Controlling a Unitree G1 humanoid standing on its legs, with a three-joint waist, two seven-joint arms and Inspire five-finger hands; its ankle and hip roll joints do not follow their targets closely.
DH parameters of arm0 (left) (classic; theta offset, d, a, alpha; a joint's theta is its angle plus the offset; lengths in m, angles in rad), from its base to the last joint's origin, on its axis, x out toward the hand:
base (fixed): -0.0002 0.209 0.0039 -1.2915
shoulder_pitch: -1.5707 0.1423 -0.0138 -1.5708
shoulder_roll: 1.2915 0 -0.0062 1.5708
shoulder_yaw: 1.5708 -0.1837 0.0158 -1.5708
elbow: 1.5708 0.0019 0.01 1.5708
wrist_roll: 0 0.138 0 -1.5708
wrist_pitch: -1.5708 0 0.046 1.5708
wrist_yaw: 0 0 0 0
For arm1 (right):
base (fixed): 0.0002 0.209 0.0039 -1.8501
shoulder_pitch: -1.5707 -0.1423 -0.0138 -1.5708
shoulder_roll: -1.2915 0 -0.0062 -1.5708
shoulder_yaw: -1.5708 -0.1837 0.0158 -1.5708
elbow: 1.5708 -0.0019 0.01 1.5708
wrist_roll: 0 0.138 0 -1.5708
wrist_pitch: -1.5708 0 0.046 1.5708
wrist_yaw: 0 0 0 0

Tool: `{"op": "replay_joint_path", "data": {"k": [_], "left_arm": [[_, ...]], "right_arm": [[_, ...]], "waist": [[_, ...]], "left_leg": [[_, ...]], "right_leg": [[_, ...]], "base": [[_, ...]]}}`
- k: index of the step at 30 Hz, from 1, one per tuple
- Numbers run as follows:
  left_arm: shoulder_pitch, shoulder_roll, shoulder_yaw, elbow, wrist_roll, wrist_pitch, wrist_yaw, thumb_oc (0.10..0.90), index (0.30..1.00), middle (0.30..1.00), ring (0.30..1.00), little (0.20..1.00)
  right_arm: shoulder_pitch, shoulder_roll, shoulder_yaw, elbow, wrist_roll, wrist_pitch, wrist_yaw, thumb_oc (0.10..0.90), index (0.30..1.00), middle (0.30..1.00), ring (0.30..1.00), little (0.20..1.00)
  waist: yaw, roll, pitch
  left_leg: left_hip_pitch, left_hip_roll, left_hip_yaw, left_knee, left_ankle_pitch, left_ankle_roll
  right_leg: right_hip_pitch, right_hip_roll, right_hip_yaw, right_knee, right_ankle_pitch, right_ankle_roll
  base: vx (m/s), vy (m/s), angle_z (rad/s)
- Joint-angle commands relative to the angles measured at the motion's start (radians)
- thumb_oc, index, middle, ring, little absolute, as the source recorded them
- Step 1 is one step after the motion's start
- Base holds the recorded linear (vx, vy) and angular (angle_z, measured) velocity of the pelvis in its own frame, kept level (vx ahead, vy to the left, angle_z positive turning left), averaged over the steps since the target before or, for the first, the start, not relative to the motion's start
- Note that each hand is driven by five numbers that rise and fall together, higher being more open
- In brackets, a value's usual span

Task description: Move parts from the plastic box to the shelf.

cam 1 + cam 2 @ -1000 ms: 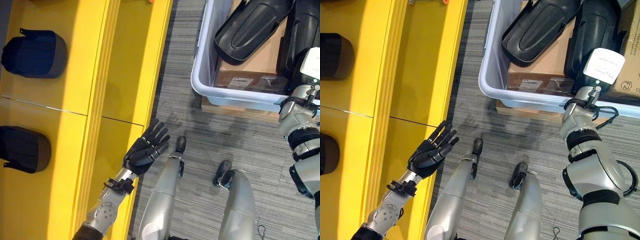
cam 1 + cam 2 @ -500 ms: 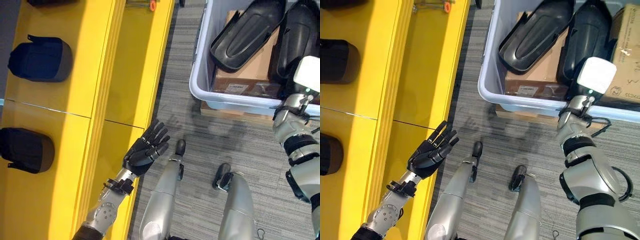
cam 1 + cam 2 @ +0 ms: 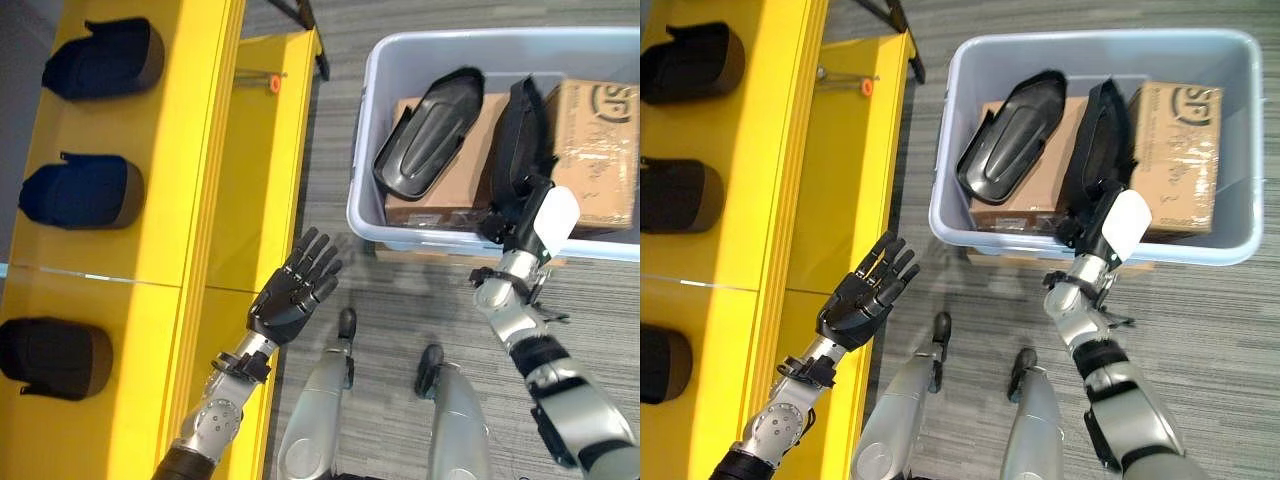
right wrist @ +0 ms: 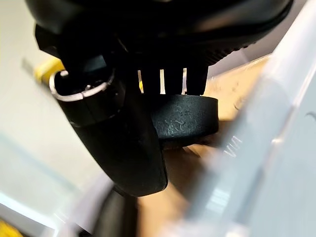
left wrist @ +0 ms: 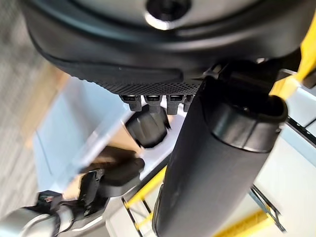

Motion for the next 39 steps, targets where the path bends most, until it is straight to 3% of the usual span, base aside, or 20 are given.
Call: {"op": "replay_joint_path", "data": {"k": [1,4,5,9,14,21,30,36,38,39], "left_arm": [[-0.013,-0.037,0.037,-0.087,-0.049,-0.05,-0.061,0.9,1.0,1.0,1.0,1.0],[0.019,-0.06,0.05,-0.091,-0.051,-0.055,-0.071,0.9,1.0,1.0,1.0,1.0],[0.043,-0.08,0.061,-0.085,-0.048,-0.053,-0.074,0.9,1.0,1.0,1.0,1.0],[0.082,-0.1,0.073,-0.088,-0.03,-0.046,-0.071,0.9,1.0,1.0,1.0,1.0],[0.104,-0.112,0.079,-0.089,-0.007,-0.028,-0.046,0.9,1.0,1.0,1.0,1.0],[0.099,-0.109,0.087,-0.088,-0.006,-0.034,-0.027,0.9,1.0,1.0,1.0,1.0],[0.094,-0.102,0.11,-0.093,0.002,-0.047,0.016,0.9,1.0,1.0,1.0,1.0],[0.119,-0.103,0.154,-0.041,0.014,-0.086,-0.011,0.9,1.0,1.0,1.0,1.0],[0.129,-0.107,0.165,-0.03,0.007,-0.091,-0.035,0.9,1.0,1.0,1.0,1.0],[0.123,-0.111,0.159,-0.013,0.021,-0.078,-0.054,0.9,1.0,1.0,1.0,1.0]], "right_arm": [[-0.073,-0.058,-0.055,-0.159,-0.141,-0.1,-0.046,0.4,0.3,0.3,0.3,0.3],[0.043,-0.054,-0.07,-0.294,-0.189,-0.113,-0.031,0.4,0.3,0.3,0.3,0.3],[0.127,-0.056,-0.078,-0.375,-0.212,-0.126,-0.015,0.4,0.3,0.3,0.3,0.3],[0.235,-0.063,-0.099,-0.459,-0.215,-0.165,0.021,0.4,0.3,0.3,0.3,0.3],[0.284,-0.069,-0.102,-0.548,-0.206,-0.21,0.091,0.4,0.3,0.3,0.3,0.3],[0.246,-0.064,-0.078,-0.634,-0.154,-0.202,0.193,0.4,0.3,0.3,0.3,0.3],[0.206,-0.058,-0.037,-0.663,-0.197,-0.222,0.282,0.4,0.3,0.3,0.3,0.3],[0.065,-0.097,0.045,-0.646,-0.298,-0.264,0.394,0.4,0.3,0.3,0.3,0.3],[0.048,-0.096,0.061,-0.653,-0.294,-0.25,0.433,0.4,0.3,0.3,0.3,0.3],[0.055,-0.088,0.064,-0.668,-0.312,-0.219,0.443,0.4,0.3,0.3,0.3,0.3]], "waist": [[-0.003,-0.001,-0.008],[-0.027,-0.019,-0.059],[-0.046,-0.037,-0.111],[-0.066,-0.063,-0.182],[-0.078,-0.08,-0.243],[-0.078,-0.093,-0.294],[-0.055,-0.097,-0.319],[0.021,-0.101,-0.287],[0.028,-0.093,-0.271],[0.014,-0.083,-0.263]], "left_leg": [[0.058,-0.01,0.008,-0.098,-0.013,0.026],[0.12,0.005,0.022,-0.147,-0.01,0.02],[0.18,0.015,0.032,-0.186,-0.008,0.015],[0.254,0.027,0.046,-0.227,-0.01,0.01],[0.312,0.036,0.064,-0.253,-0.017,0.009],[0.379,0.048,0.073,-0.286,-0.023,0.002],[0.409,0.063,0.049,-0.294,-0.019,-0.004],[0.349,0.09,-0.04,-0.24,0.027,-0.02],[0.335,0.112,-0.01,-0.231,0.076,-0.031],[0.327,0.149,0.101,-0.239,0.127,-0.052]], "right_leg": [[0.065,0.067,-0.011,-0.042,0.003,-0.021],[0.133,0.074,-0.004,-0.127,0.027,-0.013],[0.207,0.079,-0.001,-0.212,0.052,-0.006],[0.291,0.083,0.001,-0.308,0.088,0.004],[0.344,0.082,0.003,-0.364,0.111,0.014],[0.405,0.081,-0.005,-0.418,0.128,0.016],[0.446,0.098,-0.034,-0.402,0.096,-0.004],[0.445,0.113,-0.107,-0.281,0.021,-0.044],[0.454,0.118,-0.144,-0.265,0.012,-0.048],[0.475,0.123,-0.195,-0.275,0.015,-0.049]], "base": [[0.12,0.11,-0.17],[0.2,0.121,-0.18],[0.28,0.137,-0.21],[0.23,0.085,-0.18],[0.12,0.018,-0.04],[0.03,-0.012,-0.01],[0.0,-0.07,0.0],[-0.12,-0.167,0.33],[-0.09,-0.054,0.5],[-0.04,-0.009,0.59]]}}
